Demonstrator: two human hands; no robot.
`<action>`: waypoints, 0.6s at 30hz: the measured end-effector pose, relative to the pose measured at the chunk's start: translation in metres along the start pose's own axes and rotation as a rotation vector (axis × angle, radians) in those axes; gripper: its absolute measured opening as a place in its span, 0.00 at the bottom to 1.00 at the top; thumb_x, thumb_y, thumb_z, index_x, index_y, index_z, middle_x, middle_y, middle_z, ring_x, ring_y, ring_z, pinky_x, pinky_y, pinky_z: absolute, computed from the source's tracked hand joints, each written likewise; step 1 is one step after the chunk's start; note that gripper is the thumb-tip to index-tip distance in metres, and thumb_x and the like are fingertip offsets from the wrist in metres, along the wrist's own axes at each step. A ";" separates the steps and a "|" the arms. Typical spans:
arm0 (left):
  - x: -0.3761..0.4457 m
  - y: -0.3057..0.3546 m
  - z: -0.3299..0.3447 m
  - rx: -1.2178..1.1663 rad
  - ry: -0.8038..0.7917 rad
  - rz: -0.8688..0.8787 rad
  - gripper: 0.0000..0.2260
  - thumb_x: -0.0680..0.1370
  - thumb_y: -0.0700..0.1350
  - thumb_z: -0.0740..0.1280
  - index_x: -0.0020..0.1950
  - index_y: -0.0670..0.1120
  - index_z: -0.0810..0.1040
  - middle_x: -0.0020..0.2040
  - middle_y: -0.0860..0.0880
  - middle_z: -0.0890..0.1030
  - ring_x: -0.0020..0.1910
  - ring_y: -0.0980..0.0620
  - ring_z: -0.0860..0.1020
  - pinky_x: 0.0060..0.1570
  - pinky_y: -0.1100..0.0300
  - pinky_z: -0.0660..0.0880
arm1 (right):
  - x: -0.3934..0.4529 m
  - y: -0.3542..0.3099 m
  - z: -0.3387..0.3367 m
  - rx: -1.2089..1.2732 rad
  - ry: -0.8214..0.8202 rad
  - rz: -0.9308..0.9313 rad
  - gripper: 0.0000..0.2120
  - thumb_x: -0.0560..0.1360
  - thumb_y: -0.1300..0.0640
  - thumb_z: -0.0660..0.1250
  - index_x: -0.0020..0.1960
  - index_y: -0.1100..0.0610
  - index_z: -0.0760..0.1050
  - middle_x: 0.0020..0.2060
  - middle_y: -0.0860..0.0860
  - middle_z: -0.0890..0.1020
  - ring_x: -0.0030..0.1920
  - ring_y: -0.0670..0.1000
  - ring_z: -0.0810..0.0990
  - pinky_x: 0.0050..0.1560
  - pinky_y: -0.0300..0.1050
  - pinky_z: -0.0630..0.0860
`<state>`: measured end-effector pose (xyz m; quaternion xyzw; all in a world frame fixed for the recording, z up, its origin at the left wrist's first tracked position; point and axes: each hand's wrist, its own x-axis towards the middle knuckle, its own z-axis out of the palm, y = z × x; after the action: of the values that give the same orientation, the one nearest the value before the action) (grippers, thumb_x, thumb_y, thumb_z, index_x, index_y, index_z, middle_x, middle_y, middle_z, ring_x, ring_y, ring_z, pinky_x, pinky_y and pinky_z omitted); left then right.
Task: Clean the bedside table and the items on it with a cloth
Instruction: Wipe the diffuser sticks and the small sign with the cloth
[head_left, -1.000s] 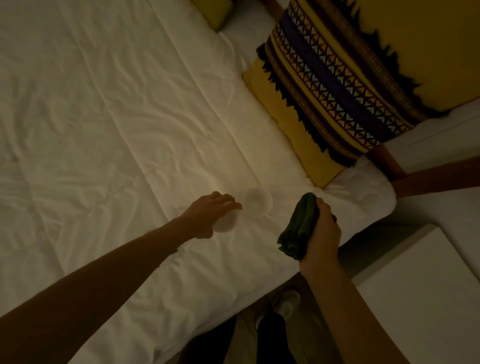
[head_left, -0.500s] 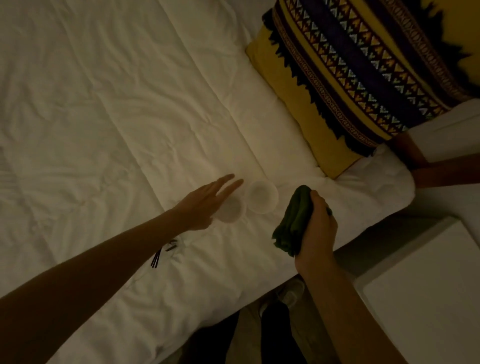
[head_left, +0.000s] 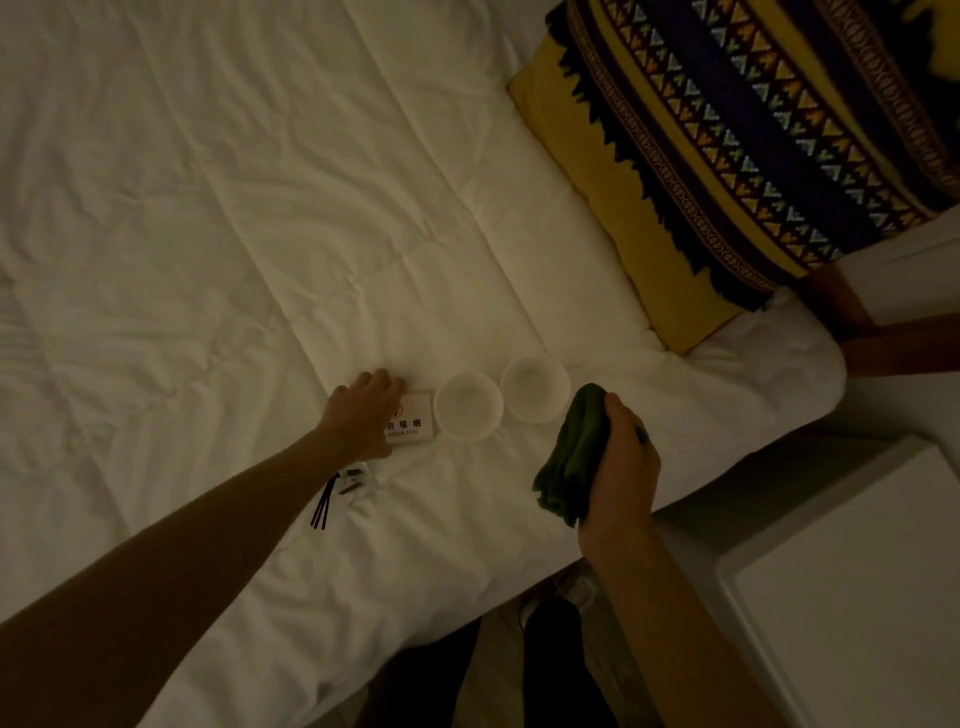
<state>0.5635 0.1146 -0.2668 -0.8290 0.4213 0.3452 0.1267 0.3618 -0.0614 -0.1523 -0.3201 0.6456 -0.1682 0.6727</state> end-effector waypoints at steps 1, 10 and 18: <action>-0.001 0.001 -0.003 -0.026 0.000 -0.011 0.38 0.66 0.51 0.79 0.71 0.47 0.65 0.65 0.46 0.70 0.63 0.47 0.72 0.58 0.48 0.78 | -0.002 -0.001 0.001 0.005 -0.002 -0.003 0.08 0.78 0.47 0.68 0.51 0.48 0.83 0.40 0.44 0.86 0.39 0.42 0.85 0.34 0.34 0.79; -0.055 -0.009 -0.078 -0.171 0.134 -0.125 0.35 0.66 0.47 0.80 0.65 0.44 0.64 0.56 0.46 0.73 0.53 0.47 0.79 0.48 0.51 0.83 | -0.050 -0.041 0.003 0.006 -0.064 -0.083 0.08 0.79 0.47 0.68 0.51 0.47 0.84 0.45 0.45 0.87 0.49 0.48 0.84 0.47 0.43 0.78; -0.173 0.067 -0.215 -0.957 0.242 0.048 0.30 0.60 0.49 0.84 0.54 0.53 0.71 0.51 0.53 0.79 0.48 0.53 0.82 0.40 0.59 0.84 | -0.146 -0.145 -0.002 -0.300 -0.489 -0.479 0.11 0.80 0.61 0.62 0.52 0.48 0.81 0.42 0.38 0.84 0.44 0.38 0.83 0.39 0.32 0.78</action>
<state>0.5406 0.0712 0.0133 -0.8183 0.2465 0.4042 -0.3259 0.3705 -0.0755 0.0525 -0.5877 0.3901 -0.1428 0.6943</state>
